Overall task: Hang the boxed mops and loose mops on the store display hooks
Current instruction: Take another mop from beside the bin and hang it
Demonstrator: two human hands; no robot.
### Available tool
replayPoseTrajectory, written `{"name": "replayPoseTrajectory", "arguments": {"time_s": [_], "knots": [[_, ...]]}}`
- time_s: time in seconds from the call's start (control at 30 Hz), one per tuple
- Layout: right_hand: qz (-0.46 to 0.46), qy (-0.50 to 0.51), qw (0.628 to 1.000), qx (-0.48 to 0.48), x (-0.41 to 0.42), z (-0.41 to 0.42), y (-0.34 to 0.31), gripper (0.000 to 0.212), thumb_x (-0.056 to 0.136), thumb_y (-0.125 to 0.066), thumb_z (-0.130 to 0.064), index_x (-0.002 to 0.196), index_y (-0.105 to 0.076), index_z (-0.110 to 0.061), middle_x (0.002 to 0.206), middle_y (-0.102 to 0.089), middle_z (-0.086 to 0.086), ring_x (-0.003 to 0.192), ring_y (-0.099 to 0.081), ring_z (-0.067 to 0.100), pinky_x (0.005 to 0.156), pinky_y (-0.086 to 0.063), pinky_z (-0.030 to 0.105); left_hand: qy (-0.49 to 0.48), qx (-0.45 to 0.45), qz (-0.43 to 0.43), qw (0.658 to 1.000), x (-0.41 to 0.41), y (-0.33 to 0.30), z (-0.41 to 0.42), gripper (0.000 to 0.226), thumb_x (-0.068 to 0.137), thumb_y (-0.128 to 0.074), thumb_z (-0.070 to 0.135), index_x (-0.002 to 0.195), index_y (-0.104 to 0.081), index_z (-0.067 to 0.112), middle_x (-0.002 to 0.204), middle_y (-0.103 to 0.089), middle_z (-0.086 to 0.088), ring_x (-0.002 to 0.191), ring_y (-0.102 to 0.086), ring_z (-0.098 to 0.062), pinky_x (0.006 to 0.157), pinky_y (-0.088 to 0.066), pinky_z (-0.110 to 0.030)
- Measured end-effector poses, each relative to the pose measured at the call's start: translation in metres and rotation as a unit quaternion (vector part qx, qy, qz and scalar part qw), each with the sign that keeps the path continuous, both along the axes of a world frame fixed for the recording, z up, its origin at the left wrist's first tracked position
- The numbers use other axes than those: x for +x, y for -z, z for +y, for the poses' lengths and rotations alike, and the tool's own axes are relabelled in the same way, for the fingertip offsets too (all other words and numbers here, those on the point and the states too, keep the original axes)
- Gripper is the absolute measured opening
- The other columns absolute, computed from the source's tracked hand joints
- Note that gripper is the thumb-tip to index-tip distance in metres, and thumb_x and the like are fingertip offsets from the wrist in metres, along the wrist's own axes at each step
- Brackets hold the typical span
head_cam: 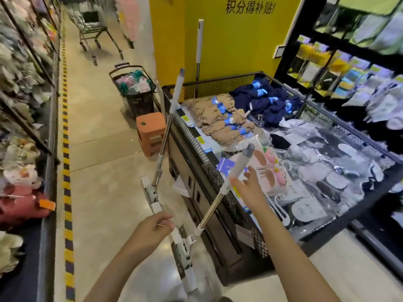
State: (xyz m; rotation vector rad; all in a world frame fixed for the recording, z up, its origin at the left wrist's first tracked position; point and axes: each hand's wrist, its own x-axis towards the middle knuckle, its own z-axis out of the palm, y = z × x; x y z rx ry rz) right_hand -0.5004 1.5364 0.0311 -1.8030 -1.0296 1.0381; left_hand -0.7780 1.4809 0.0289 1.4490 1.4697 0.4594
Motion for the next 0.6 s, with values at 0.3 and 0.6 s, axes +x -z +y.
{"name": "replayPoseTrajectory", "arguments": {"time_s": [0.3,0.6], "knots": [[0.058,0.036,0.995,0.074,-0.009,0.028,0.02,0.04,0.09,-0.062,-0.01,0.122,-0.039,-0.009,0.102,-0.057,0.008,0.088,-0.059,0.021,0.071,-0.046,0.029,-0.123,-0.022,0.006,0.992,-0.021,0.006,-0.009,0.018,0.091,-0.062,0.017,0.108,-0.064,0.013,0.102,-0.068,-0.006,0.097,-0.062,-0.014,0.079,-0.044,-0.018],[0.082,-0.055,0.989,0.115,-0.053,0.008,0.022,0.026,0.086,-0.065,-0.005,0.086,-0.049,-0.026,0.084,-0.062,-0.003,0.079,-0.061,0.009,0.069,-0.046,0.022,-0.181,-0.028,-0.002,0.983,0.003,0.007,-0.036,0.016,0.092,-0.059,0.016,0.108,-0.062,0.017,0.105,-0.068,-0.007,0.099,-0.062,-0.017,0.082,-0.043,-0.02]]}}
